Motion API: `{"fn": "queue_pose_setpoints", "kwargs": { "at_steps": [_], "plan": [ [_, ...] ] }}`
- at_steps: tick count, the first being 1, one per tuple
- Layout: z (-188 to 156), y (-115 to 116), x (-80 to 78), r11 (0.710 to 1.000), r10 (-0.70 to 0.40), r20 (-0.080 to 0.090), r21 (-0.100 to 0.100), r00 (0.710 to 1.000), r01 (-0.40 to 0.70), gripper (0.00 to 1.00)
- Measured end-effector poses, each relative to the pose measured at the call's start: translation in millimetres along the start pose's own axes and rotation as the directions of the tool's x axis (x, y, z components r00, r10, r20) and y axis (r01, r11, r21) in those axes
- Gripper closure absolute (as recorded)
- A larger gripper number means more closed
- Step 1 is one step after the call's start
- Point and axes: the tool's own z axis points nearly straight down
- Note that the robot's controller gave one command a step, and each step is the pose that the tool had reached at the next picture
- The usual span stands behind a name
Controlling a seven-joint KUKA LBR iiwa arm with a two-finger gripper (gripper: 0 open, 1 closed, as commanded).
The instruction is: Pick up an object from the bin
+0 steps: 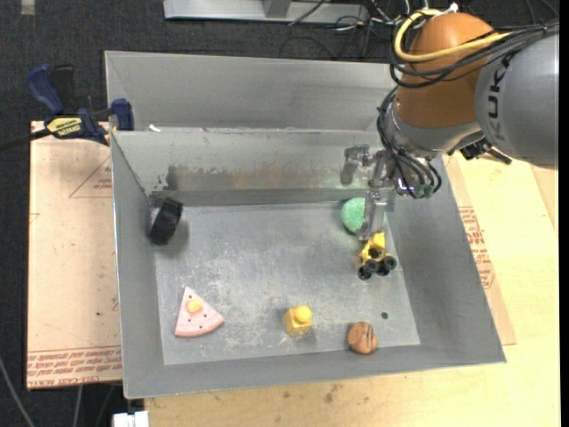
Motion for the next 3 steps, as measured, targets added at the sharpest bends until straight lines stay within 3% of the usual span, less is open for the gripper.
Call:
{"fn": "queue_pose_setpoints", "kwargs": {
  "at_steps": [1, 2, 3],
  "plan": [
    [-6, 0, -1.3, 1.0, -0.001, 0.008, 0.001, 1.0, 0.001, 0.0],
    [57, -34, -0.9, 0.995, 0.096, 0.011, -0.001, 0.995, -0.096, 0.0],
    [125, -73, -15.3, 0.987, 0.162, -0.003, -0.004, 0.987, -0.162, 0.0]
  ]
}}
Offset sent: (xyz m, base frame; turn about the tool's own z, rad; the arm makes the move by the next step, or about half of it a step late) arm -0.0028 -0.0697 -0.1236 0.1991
